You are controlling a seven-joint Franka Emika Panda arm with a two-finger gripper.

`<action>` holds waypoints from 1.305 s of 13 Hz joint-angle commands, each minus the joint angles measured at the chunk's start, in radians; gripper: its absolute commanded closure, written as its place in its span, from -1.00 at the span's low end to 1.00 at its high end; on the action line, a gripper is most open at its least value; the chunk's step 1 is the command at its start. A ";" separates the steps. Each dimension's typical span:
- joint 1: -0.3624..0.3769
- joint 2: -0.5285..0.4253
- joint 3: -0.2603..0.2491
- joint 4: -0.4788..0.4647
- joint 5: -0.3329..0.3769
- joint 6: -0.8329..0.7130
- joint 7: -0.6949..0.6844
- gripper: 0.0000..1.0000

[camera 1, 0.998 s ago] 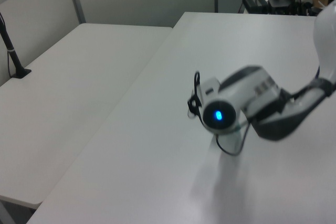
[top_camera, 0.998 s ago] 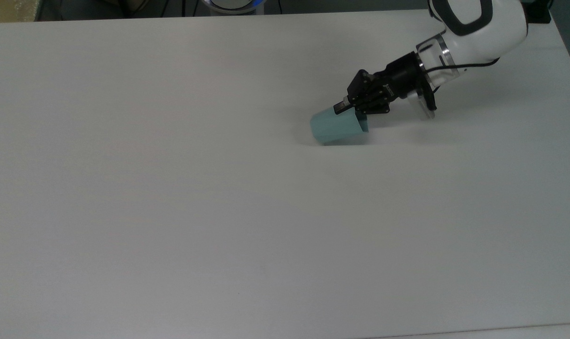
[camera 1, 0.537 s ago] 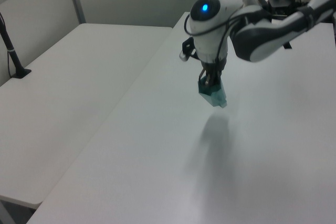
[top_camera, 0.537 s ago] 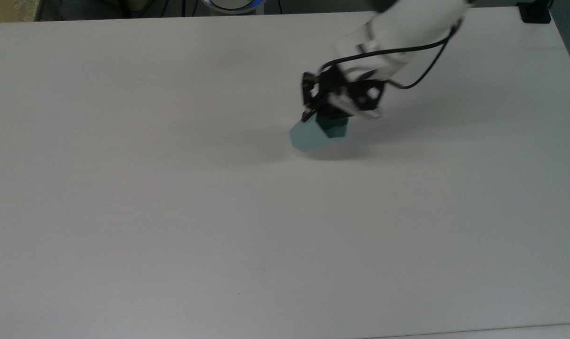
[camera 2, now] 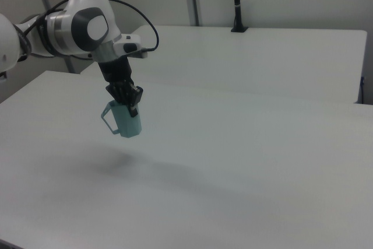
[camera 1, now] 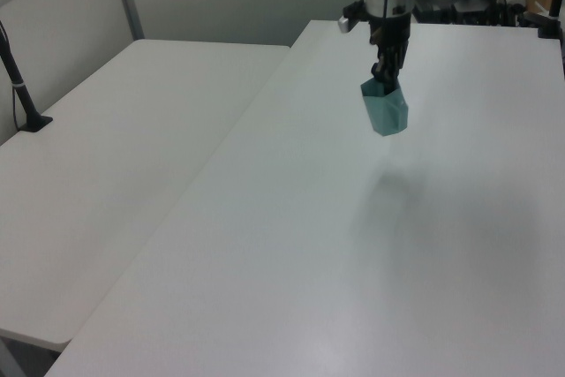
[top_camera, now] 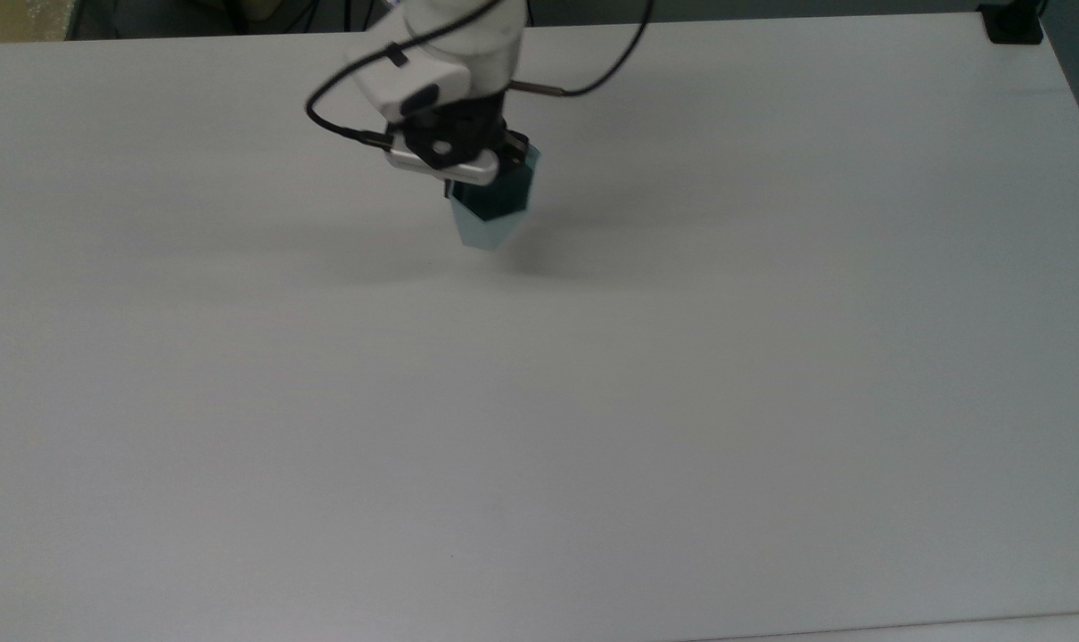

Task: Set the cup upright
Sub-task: 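Lift the cup and rotate it so its base points down, then lower the cup onto the table base-down and open the gripper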

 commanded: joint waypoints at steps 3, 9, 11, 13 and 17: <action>-0.143 -0.137 -0.009 -0.212 0.108 0.215 -0.163 1.00; -0.180 -0.097 -0.035 -0.267 0.146 0.327 -0.200 1.00; -0.195 -0.080 -0.035 -0.269 0.160 0.341 -0.202 1.00; -0.197 -0.056 -0.035 -0.269 0.160 0.361 -0.202 1.00; -0.189 -0.014 -0.030 -0.277 0.160 0.398 -0.193 1.00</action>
